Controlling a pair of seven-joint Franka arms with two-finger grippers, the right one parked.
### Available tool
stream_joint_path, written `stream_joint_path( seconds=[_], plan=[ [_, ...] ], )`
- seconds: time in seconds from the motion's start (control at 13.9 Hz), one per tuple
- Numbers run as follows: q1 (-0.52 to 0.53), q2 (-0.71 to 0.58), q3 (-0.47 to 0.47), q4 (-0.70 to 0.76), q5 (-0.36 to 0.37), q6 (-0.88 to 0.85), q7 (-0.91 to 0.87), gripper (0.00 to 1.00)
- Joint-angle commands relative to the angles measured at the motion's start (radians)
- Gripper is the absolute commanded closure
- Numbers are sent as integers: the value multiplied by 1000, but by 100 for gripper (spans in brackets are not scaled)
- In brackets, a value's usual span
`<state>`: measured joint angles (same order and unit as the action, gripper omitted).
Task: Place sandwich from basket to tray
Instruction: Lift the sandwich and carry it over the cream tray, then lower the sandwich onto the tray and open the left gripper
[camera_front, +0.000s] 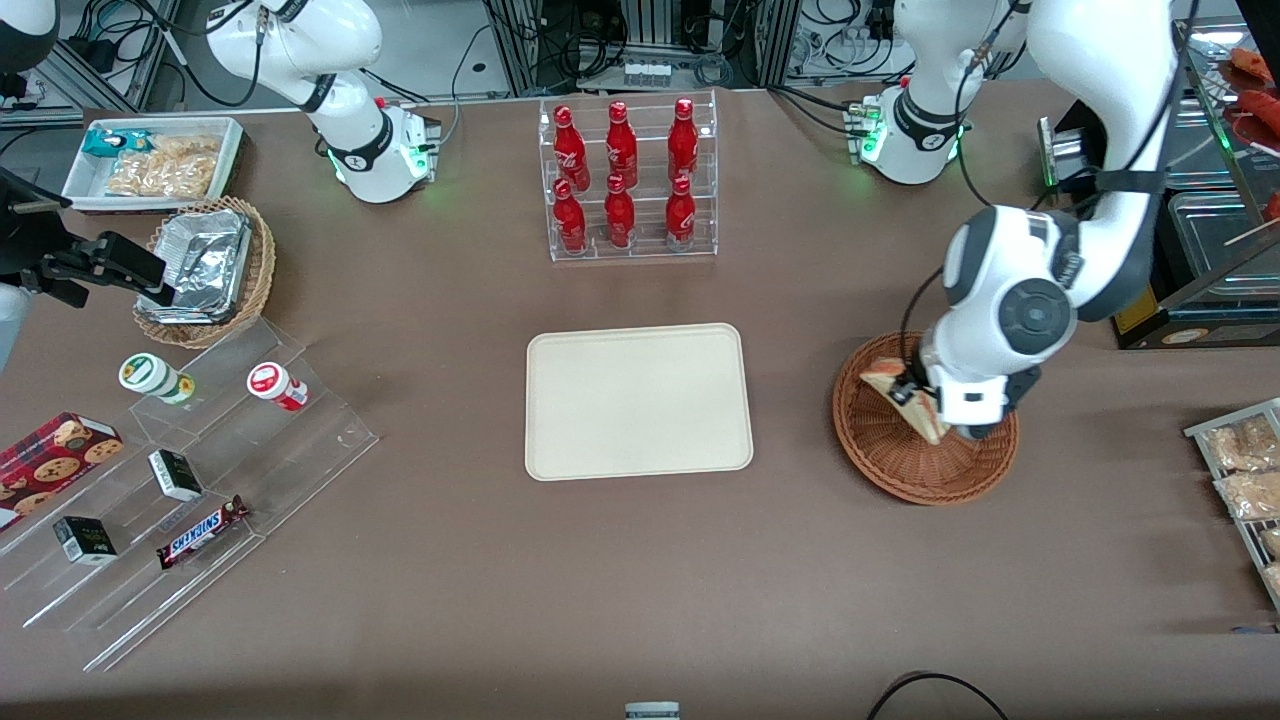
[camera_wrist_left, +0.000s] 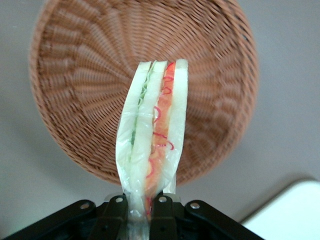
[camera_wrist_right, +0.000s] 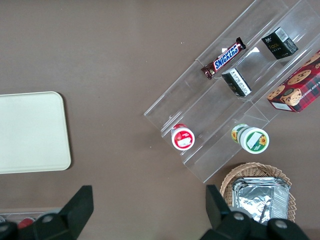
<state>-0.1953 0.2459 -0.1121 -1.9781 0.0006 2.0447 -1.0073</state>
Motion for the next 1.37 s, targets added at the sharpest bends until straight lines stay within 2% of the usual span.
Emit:
stream_joint_path(
  seconds=[0.0, 0.22, 0.43, 0.94, 1.3],
  plan=[
    [-91, 53, -1, 83, 9, -40, 48, 91],
    [-165, 95, -4, 136, -5, -46, 208, 91],
    [-252, 157, -4, 232, -33, -47, 161, 91],
    [-430, 335, -8, 448, -36, -43, 41, 91],
    [-504, 449, -8, 559, -34, -31, -7, 91]
  ],
)
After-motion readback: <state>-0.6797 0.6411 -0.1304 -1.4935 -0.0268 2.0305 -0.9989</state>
